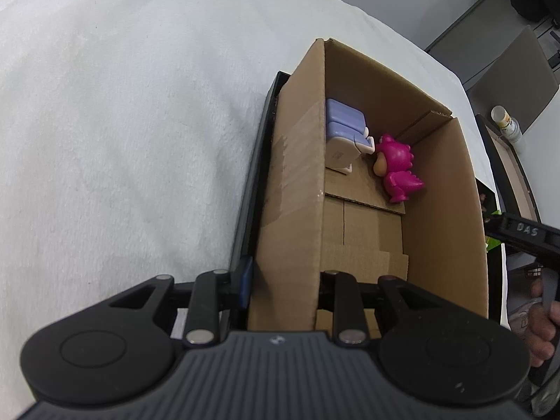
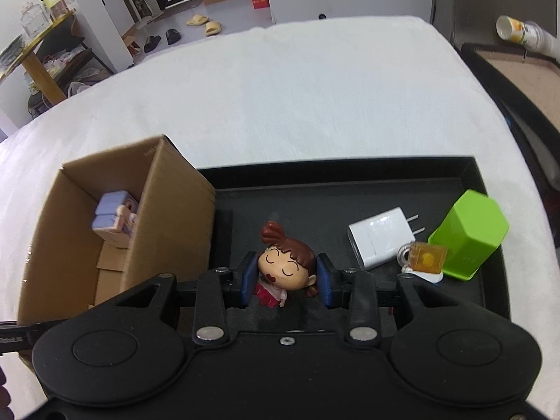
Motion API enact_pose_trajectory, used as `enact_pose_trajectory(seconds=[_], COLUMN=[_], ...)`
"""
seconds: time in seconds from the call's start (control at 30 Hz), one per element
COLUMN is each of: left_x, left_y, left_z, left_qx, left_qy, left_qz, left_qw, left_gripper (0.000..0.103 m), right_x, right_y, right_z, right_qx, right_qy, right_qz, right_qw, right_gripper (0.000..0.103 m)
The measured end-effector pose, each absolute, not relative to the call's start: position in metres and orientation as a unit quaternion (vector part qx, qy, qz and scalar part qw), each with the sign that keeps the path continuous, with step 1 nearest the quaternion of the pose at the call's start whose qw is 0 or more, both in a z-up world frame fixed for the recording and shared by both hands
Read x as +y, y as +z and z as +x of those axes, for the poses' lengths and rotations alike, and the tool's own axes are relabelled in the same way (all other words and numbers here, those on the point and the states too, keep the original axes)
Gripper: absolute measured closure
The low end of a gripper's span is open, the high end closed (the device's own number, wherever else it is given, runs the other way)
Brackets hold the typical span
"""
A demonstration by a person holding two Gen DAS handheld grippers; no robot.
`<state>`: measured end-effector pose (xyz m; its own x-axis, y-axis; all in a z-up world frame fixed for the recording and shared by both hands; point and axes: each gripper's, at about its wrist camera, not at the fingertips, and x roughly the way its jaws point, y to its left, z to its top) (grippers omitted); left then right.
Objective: Organize rigid objects
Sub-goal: 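Carry the doll head with the right tool into the box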
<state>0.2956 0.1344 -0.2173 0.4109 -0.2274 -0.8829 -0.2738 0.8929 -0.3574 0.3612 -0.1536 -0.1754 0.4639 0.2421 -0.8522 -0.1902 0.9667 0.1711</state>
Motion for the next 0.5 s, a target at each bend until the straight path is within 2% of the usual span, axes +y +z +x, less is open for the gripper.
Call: enact_pose_trajectory(seconds=[0.5], left_x=[0.138], left_y=[-0.216], left_z=[0.294], left_qx=[0.542], left_qy=[0.015], left_qz=[-0.237], left_qw=[0.806], left_gripper=[0.076], right_x=[-0.122], right_y=[-0.122], right_z=[0.372], right_qx=[0.453], right_qy=[0.166], right_qz=[0.005], right_qw=[0.876], right_gripper=[0.068])
